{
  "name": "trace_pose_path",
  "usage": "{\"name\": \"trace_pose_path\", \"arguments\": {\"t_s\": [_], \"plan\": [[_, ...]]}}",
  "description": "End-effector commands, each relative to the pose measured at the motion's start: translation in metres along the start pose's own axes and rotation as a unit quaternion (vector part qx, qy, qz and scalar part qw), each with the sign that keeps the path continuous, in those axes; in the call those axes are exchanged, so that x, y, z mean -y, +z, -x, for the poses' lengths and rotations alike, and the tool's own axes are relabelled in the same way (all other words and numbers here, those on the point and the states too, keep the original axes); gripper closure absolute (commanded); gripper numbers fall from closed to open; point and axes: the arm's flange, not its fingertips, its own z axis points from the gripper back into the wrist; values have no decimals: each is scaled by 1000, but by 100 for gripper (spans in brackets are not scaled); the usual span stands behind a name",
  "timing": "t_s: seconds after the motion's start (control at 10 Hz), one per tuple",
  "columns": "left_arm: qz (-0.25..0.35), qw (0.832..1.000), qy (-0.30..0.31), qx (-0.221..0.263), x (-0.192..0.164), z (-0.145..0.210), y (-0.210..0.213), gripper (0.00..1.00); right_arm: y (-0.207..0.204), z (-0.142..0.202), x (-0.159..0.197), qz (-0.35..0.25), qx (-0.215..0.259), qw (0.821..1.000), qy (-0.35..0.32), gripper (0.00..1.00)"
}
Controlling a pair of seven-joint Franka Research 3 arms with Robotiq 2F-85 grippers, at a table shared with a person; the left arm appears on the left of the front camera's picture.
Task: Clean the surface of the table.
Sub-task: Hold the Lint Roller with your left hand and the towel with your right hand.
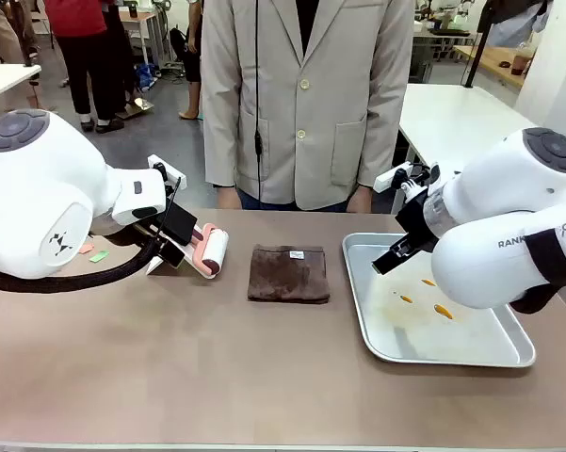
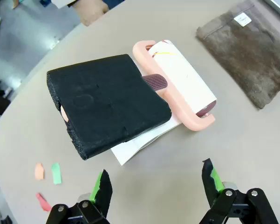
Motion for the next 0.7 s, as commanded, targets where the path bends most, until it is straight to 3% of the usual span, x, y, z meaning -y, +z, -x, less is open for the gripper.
{"name": "trace_pose_path", "arguments": {"t_s": [0.0, 0.6], "plan": [[0, 1000, 0, 0, 0, 0, 0, 0, 0, 0, 0, 0, 0, 1000, 0, 0], [0, 1000, 0, 0, 0, 0, 0, 0, 0, 0, 0, 0, 0, 1000, 0, 0]]}}
